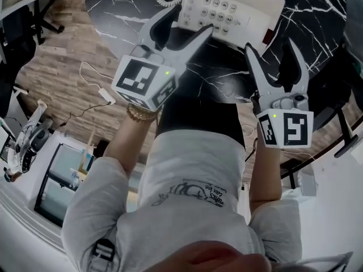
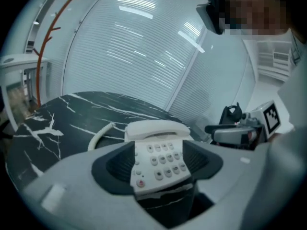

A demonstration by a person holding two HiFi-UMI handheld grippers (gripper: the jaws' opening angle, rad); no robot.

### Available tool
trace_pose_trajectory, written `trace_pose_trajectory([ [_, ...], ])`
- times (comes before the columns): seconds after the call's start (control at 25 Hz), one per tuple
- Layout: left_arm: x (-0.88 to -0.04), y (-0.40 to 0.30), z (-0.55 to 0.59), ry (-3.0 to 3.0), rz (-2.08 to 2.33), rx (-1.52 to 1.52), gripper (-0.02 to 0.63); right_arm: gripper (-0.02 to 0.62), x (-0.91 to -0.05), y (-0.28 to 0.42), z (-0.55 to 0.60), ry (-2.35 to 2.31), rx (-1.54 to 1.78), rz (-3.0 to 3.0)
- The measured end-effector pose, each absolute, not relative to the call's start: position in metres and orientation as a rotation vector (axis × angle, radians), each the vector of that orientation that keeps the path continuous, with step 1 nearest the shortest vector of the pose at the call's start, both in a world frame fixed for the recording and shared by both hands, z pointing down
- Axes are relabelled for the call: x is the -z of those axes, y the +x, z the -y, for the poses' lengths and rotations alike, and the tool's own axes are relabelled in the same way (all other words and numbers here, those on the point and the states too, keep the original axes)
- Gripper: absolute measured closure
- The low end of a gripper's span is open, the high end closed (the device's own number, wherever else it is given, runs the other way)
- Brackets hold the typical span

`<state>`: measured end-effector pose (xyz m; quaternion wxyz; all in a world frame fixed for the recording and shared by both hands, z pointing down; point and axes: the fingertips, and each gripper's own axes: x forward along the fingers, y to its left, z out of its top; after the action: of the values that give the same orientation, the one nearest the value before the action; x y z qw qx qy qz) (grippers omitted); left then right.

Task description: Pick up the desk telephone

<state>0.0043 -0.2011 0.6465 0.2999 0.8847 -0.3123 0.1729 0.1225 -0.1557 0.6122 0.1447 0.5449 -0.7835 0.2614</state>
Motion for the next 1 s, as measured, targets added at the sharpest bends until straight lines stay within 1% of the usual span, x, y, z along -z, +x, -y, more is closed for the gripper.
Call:
trace_pose_trajectory([
  [0.08,-0.662,0.004,0.204,2.309,0.834,-0.455,0.290,0.238,-0.627,0.125,0.159,1.581,-0.794,2.245],
  [0.2,-0.681,0.003,0.205,2.282,0.846,-0.484,0.267,0.202,-0.647,0.129,0.162,1.590,-0.853,2.215],
  [0.32,-0.694,0.004,0.209,2.257,0.854,-0.496,0.247,0.183,-0.665,0.131,0.165,1.588,-0.900,2.195],
  [0.52,-0.710,0.005,0.210,2.213,0.834,-0.532,0.245,0.173,-0.690,0.129,0.166,1.569,-0.974,2.179],
  [0.8,-0.717,0.011,0.215,2.196,0.793,-0.522,0.242,0.172,-0.703,0.123,0.171,1.577,-1.079,2.215],
  [0.84,-0.716,0.012,0.216,2.195,0.792,-0.522,0.232,0.172,-0.705,0.121,0.172,1.573,-1.088,2.219],
  [1.0,-0.719,0.013,0.217,2.197,0.808,-0.548,0.236,0.187,-0.710,0.117,0.172,1.553,-1.084,2.228],
])
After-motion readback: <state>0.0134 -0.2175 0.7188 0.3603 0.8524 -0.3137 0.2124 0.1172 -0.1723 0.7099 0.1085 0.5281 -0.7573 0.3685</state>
